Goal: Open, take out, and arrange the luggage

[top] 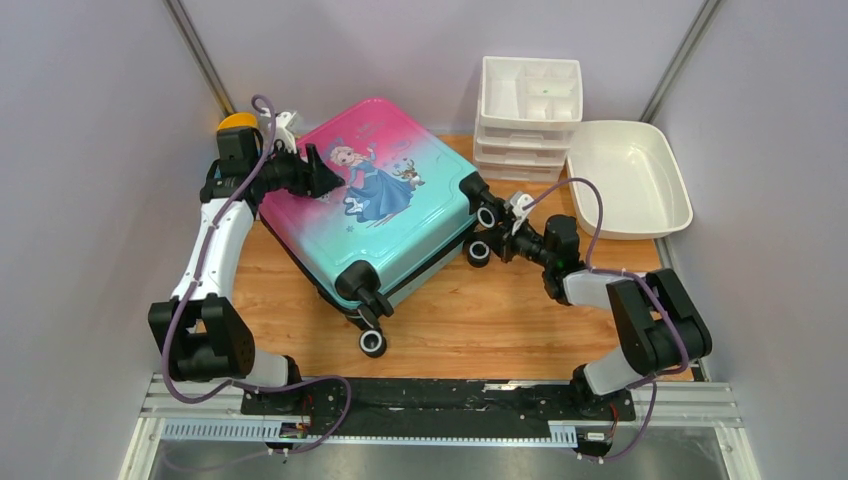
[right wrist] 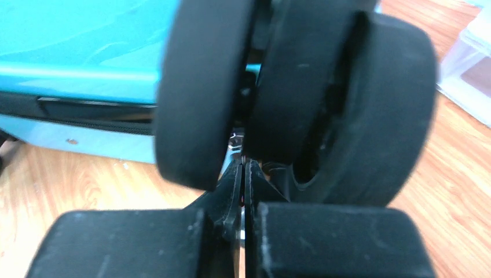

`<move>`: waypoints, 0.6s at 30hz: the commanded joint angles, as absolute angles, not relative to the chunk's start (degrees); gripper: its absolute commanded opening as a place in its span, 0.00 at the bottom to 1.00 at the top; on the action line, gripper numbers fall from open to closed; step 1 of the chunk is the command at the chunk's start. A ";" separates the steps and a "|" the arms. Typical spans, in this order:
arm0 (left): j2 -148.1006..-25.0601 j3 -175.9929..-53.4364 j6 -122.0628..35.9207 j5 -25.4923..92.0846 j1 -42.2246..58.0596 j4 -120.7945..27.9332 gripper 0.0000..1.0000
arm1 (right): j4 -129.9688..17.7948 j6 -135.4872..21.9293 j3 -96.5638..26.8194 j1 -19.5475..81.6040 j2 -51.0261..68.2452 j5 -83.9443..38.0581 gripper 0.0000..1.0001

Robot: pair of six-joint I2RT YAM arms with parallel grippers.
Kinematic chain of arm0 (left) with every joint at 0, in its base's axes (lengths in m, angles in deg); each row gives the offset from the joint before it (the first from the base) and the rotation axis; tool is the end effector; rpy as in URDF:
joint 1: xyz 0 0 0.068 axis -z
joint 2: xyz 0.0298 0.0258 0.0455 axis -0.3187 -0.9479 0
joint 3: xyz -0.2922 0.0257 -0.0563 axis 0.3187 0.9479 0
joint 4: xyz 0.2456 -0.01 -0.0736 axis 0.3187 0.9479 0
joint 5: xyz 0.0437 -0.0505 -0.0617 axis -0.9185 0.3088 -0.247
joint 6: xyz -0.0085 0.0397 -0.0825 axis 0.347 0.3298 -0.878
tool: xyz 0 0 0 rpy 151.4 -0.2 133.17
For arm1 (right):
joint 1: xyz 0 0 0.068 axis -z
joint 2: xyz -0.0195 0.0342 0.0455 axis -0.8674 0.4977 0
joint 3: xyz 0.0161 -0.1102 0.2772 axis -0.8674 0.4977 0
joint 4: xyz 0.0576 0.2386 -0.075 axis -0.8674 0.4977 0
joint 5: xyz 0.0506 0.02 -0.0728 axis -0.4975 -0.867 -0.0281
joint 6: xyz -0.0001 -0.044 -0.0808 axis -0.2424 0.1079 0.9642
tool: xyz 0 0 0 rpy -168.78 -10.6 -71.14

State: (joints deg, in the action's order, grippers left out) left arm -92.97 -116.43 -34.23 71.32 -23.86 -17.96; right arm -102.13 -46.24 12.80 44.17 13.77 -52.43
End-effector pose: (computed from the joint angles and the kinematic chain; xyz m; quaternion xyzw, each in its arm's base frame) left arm 0.3367 -0.0288 0.3539 0.1264 0.8238 -0.3379 0.4373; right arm 0.2885 0.1345 0.2001 -0.3224 0.6961 0.3105 0.5613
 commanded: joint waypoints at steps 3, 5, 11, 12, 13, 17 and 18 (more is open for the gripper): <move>-98.10 -114.88 -31.49 62.21 -24.82 -6.53 0.73 | -106.97 -46.80 3.25 48.90 17.08 -43.16 0.00; -98.62 -115.14 -31.58 62.30 -25.08 -6.53 0.73 | -107.13 -44.53 2.36 49.69 18.14 -44.39 0.00; -99.94 -116.64 -30.17 62.65 -25.17 -6.01 0.73 | -109.51 -42.41 -2.21 54.43 23.32 -50.97 0.00; -100.12 -116.90 -30.09 62.65 -25.35 -5.92 0.73 | -109.42 -42.93 -3.17 55.23 25.07 -51.16 0.00; -100.29 -116.99 -30.09 62.65 -25.35 -5.92 0.73 | -109.16 -43.46 -5.97 56.02 26.04 -51.94 0.00; -101.00 -117.52 -29.64 62.74 -25.35 -5.66 0.72 | -108.53 -49.07 -14.66 62.24 33.07 -60.28 0.00; -101.35 -117.78 -29.38 62.65 -25.35 -5.57 0.72 | -109.49 -54.48 -16.44 63.05 36.57 -66.04 0.00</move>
State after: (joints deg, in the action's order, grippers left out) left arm -96.82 -120.17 -31.83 70.33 -24.32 -17.74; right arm -101.04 -46.61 -6.00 54.37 30.62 -62.48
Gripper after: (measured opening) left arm 0.720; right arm 0.010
